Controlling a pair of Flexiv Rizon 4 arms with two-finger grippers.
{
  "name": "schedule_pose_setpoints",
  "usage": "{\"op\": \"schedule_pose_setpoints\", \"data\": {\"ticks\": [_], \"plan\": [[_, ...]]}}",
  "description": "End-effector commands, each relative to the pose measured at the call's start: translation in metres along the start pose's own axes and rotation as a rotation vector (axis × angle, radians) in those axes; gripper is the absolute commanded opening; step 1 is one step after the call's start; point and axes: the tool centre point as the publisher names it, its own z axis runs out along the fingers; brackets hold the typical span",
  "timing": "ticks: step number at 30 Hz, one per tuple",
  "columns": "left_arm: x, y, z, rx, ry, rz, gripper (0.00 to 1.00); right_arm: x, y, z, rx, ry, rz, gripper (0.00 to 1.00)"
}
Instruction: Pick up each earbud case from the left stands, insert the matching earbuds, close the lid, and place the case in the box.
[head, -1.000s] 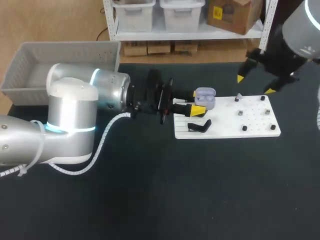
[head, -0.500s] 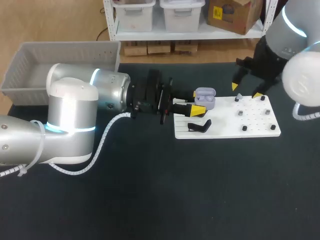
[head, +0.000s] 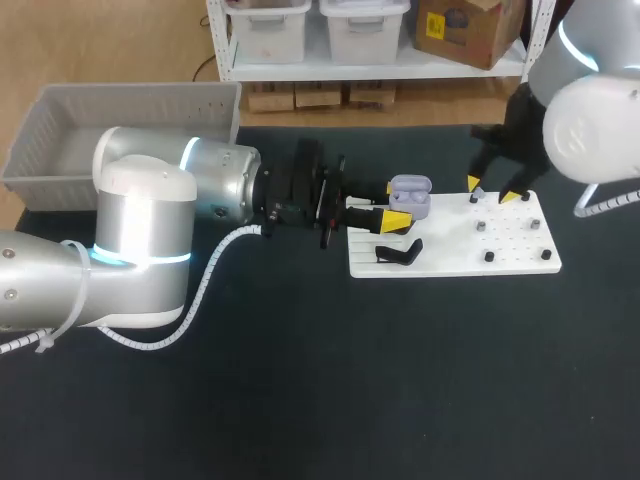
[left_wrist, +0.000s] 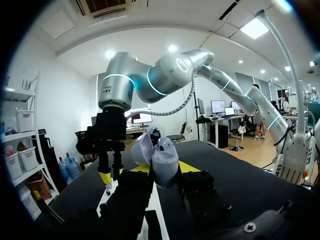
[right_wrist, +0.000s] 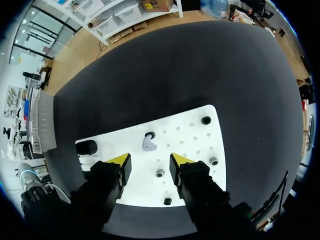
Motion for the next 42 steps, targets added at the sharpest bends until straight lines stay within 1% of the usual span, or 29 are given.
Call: {"op": "schedule_pose_setpoints", "data": {"ticks": [1, 15, 20, 23, 34, 40, 42], "plan": [[0.0, -0.001, 0.0, -0.005, -0.001, 0.002, 0.0, -0.005, 0.001, 0.004, -0.001, 0.017, -0.004, 0.49], [0.0, -0.001, 0.0, -0.005, -0.001, 0.002, 0.0, -0.011, 0.001, 0.017, 0.0, 0.027, -0.004, 0.45], [0.0, -0.001, 0.0, -0.005, -0.001, 0.002, 0.0, -0.011, 0.0, 0.019, 0.002, 0.018, -0.007, 0.41], [0.0, -0.001, 0.0, -0.005, -0.001, 0.002, 0.0, -0.011, 0.001, 0.019, 0.001, 0.012, -0.01, 0.36], [0.0, -0.001, 0.0, -0.005, -0.001, 0.002, 0.0, -0.012, 0.001, 0.021, 0.004, 0.013, -0.012, 0.35], [0.0, -0.001, 0.0, -0.005, -0.001, 0.002, 0.0, -0.012, 0.0, 0.021, 0.003, 0.012, -0.003, 0.31], [0.0, -0.001, 0.0, -0.005, -0.001, 0.002, 0.0, -0.012, -0.001, 0.021, 0.004, 0.012, -0.002, 0.28]]}}
